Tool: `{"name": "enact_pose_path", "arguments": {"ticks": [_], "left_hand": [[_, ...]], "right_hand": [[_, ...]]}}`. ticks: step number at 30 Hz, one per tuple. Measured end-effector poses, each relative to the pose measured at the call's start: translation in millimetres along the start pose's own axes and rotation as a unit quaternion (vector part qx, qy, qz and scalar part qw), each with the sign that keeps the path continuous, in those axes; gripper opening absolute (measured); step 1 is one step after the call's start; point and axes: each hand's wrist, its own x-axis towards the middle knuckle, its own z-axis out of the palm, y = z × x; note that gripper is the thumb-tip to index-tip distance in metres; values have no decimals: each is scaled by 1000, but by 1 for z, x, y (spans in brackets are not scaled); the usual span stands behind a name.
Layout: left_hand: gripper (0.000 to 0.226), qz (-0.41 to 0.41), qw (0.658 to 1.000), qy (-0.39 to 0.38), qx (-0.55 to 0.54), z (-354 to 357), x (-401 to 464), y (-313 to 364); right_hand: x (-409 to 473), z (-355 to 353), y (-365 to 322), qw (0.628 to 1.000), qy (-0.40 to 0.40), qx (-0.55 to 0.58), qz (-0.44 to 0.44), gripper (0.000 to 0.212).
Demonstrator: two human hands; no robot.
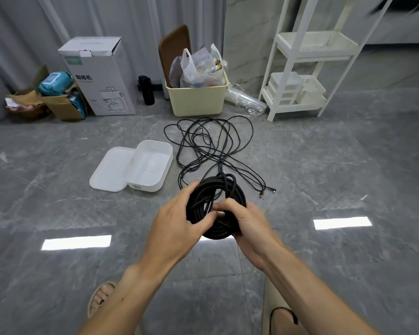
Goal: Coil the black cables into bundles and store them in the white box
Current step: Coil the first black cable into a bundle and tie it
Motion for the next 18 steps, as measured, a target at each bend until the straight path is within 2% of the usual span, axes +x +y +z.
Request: {"name": "enact_pose_path", "arguments": {"ticks": [3, 6, 11, 15, 18], "left_hand": [[59, -3, 1000, 2, 9, 1, 0, 1], [58, -17, 1000, -11, 18, 2, -1, 3], [44, -11, 998, -33, 44, 1, 0, 5], [46, -17, 998, -42, 35, 0, 2, 1], [50, -15, 998, -61, 10, -1, 4, 0]], "right_hand": [[-1, 1, 2, 1000, 0, -27, -15, 9], [0, 1, 2, 1000, 4, -18, -13, 17], [-3, 3, -2, 1000, -8, 1, -2, 14], [-3, 3, -3, 1000, -17, 12, -1, 7], [-2, 2, -3, 1000, -16, 18, -9, 14]]}}
